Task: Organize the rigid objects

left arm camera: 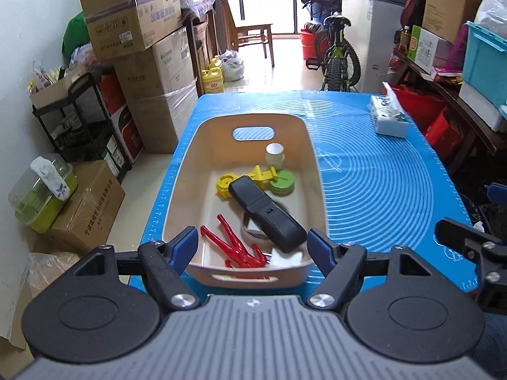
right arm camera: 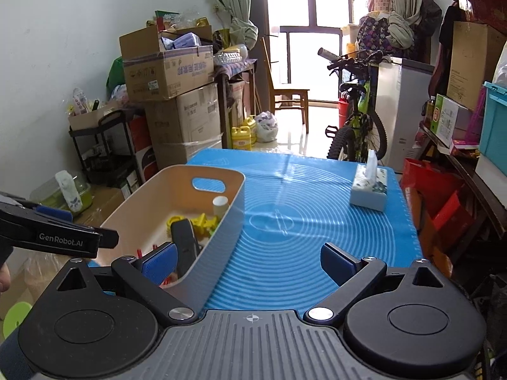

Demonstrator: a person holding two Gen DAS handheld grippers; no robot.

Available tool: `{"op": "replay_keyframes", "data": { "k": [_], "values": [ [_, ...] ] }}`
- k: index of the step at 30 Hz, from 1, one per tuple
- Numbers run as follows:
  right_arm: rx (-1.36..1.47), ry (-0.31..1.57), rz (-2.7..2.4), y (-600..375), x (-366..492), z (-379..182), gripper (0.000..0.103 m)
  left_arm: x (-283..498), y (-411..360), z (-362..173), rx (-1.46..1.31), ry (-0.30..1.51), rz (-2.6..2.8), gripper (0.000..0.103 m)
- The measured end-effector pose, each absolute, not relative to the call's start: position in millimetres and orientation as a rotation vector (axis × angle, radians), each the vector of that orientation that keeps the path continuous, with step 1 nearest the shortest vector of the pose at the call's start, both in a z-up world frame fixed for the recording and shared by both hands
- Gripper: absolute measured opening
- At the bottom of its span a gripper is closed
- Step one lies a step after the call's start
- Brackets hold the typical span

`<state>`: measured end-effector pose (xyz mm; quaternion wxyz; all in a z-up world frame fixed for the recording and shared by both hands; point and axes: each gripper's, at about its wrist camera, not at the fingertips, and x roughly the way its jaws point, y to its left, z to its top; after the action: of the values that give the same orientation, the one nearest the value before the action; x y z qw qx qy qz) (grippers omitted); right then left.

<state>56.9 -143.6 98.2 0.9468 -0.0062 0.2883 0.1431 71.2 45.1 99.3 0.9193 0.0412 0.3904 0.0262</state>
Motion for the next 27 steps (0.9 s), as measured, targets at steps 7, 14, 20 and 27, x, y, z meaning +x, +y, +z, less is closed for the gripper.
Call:
{"op": "replay_keyframes", "data": {
  "k": [7, 14, 20, 27],
  "values": [
    [-0.012, 0.6, 0.287, -158, 26, 89, 0.097, 37, 22, 90, 0.097, 0.799, 0.032, 0.076],
    [0.008, 0.625, 0.248, -176, 6, 70, 0.097, 19, 9, 76, 0.11, 0.798, 0.023, 0.076],
    [0.016, 0.63, 0.216, -187, -4, 56, 0.097, 9, 4, 61, 0.121, 0.783, 0.014, 0.076],
    [0.006, 0.618, 0.214, -188, -10, 46, 0.097, 2, 2, 41, 0.142, 0.769, 0.008, 0.076]
  ]
}}
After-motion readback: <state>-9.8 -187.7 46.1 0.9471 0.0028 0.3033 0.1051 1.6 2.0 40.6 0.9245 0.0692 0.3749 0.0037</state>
